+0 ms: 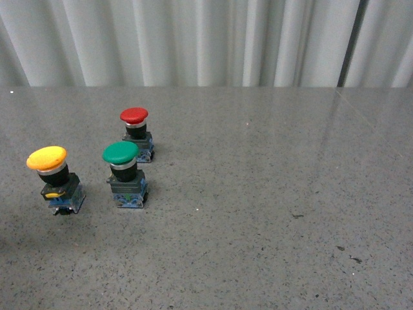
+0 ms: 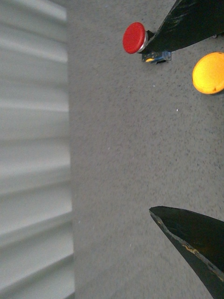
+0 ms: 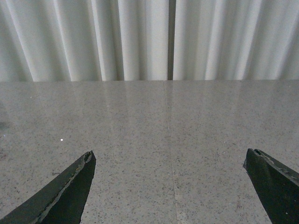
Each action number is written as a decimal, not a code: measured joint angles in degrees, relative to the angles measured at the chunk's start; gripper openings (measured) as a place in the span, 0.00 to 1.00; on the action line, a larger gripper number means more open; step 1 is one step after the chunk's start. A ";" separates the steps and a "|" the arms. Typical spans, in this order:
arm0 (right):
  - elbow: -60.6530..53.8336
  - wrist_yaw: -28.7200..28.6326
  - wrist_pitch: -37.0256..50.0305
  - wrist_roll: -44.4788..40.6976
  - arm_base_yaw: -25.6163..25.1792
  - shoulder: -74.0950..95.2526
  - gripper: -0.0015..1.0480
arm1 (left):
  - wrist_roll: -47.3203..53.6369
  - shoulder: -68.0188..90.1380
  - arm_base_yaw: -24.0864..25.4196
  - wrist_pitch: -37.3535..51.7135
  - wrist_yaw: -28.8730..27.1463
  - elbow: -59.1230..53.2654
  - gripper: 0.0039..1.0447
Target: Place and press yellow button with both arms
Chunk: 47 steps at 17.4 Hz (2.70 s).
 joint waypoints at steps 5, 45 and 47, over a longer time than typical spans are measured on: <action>0.00 0.00 0.00 0.00 0.00 0.00 0.94 | -0.83 20.92 -4.26 -0.85 3.50 8.37 0.94; 0.00 0.00 0.00 0.00 0.00 0.00 0.94 | -21.59 49.48 -30.77 -7.87 -4.50 37.00 0.32; 0.00 -0.02 0.00 0.00 0.00 0.00 0.94 | -21.92 50.93 -32.00 -9.14 -3.76 39.34 0.32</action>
